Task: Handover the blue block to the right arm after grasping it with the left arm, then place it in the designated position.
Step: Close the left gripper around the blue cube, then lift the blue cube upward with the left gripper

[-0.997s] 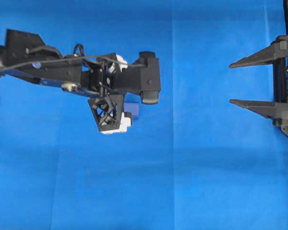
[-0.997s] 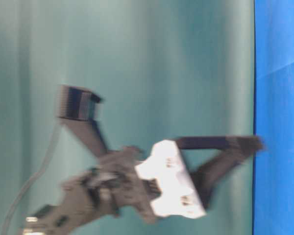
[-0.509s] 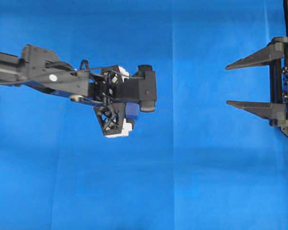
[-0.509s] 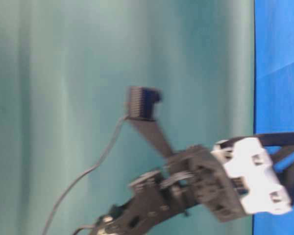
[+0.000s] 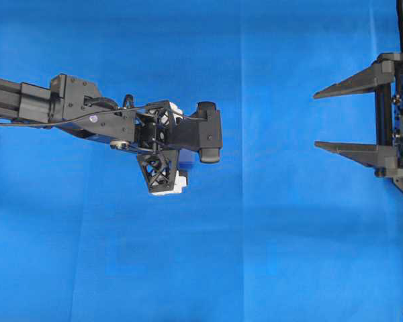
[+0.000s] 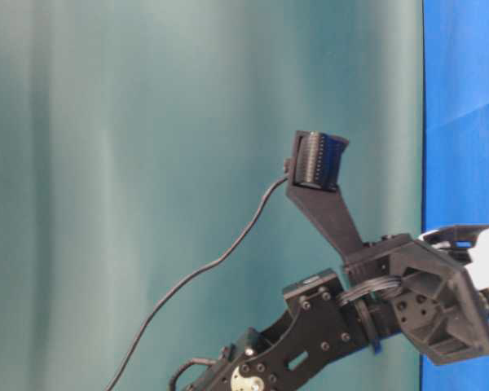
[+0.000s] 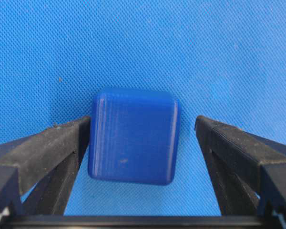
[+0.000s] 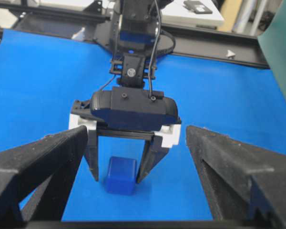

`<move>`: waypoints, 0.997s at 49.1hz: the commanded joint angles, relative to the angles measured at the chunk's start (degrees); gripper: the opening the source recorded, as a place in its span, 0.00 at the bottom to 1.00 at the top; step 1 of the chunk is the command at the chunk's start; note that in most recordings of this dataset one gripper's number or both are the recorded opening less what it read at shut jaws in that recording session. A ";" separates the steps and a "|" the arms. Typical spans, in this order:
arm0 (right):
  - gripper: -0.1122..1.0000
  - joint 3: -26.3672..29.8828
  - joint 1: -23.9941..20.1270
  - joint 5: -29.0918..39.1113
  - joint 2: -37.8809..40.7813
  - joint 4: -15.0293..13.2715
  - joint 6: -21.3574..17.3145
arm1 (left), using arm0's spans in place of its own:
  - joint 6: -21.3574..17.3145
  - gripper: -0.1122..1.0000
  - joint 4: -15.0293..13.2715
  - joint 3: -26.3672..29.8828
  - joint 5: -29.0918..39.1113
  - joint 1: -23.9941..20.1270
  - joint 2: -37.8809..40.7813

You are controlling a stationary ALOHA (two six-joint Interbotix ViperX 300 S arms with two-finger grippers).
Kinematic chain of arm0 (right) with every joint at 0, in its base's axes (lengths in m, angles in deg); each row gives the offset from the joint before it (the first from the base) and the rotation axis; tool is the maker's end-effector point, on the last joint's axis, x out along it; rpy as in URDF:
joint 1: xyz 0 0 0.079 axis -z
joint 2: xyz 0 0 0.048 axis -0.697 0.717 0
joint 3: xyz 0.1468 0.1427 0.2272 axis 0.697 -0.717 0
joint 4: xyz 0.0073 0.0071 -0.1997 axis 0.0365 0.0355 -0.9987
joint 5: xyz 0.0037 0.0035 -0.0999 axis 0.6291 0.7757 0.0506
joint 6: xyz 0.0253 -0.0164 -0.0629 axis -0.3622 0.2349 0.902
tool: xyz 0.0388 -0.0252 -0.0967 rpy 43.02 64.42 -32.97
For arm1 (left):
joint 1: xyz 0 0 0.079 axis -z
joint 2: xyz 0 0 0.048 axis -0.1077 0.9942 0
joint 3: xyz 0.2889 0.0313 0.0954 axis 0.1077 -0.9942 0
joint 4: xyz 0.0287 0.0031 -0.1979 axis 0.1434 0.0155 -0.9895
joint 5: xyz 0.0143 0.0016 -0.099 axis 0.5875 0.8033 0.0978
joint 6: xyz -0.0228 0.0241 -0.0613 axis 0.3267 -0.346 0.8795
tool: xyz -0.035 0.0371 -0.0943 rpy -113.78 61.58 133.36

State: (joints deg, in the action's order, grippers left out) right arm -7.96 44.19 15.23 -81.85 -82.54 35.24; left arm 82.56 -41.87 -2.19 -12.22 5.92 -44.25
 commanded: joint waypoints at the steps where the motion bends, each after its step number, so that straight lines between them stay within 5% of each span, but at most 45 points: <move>1: 0.97 1.14 0.00 -0.53 0.18 -0.09 0.09 | -0.09 0.93 0.18 0.53 -0.70 0.00 -0.88; 12: 0.97 1.14 0.09 -0.53 0.18 -0.09 0.09 | -0.44 0.89 0.26 0.88 0.00 0.09 -0.79; 21: 0.97 1.14 0.09 -0.53 0.18 -0.09 0.09 | -0.44 0.53 0.35 0.97 2.37 0.26 -0.79; 49: 0.97 1.14 0.09 -0.62 0.35 -0.09 0.09 | 0.35 0.54 0.35 2.72 6.86 0.18 -4.22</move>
State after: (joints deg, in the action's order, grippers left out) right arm -7.96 44.19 15.15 -81.77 -82.54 35.24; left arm 82.64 -41.70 -1.22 -6.42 6.01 -44.87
